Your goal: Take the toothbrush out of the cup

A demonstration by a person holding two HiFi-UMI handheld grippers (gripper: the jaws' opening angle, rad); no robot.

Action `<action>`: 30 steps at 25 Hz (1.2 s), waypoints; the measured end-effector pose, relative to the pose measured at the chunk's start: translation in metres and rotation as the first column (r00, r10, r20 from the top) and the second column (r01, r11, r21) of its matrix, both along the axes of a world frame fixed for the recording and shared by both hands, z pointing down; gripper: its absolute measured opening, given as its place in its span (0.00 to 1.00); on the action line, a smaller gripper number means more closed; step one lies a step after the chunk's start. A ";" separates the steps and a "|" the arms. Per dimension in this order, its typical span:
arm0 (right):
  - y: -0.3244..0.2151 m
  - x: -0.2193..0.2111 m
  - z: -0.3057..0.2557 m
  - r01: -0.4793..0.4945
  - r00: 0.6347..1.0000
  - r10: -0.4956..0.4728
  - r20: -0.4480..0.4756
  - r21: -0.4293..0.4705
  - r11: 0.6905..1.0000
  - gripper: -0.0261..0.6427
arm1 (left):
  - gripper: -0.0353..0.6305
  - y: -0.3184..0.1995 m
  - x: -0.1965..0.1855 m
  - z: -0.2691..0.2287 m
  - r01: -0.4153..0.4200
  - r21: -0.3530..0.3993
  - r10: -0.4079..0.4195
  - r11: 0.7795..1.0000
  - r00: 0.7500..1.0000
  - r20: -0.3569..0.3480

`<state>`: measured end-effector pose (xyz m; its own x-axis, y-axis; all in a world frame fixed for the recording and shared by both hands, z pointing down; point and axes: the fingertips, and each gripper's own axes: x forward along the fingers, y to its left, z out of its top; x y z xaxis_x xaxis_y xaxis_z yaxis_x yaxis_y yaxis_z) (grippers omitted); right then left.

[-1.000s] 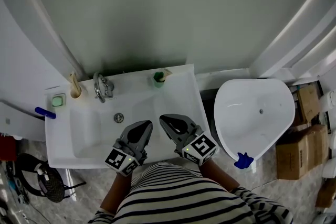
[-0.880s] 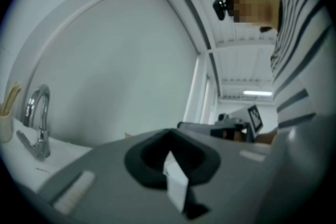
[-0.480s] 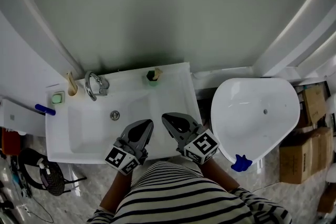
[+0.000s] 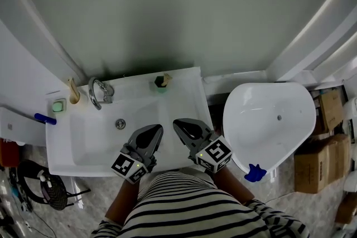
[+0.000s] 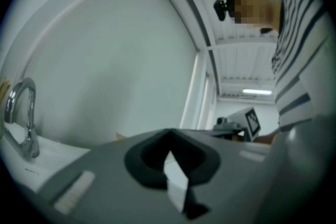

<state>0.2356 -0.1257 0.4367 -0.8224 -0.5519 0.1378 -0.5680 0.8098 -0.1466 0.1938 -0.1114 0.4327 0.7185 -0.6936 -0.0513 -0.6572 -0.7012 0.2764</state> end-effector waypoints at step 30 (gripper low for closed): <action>-0.121 -0.010 0.014 -0.008 0.930 0.061 -0.362 0.147 0.989 0.14 | 0.06 -0.079 -0.026 0.001 -0.055 0.115 0.044 0.992 0.994 0.097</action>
<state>0.2254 -0.2463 0.4510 -0.7101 -0.6146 0.3435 -0.5884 0.7860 0.1899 0.1678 -0.1904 0.4335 0.7573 -0.6502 -0.0610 -0.6400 -0.7575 0.1288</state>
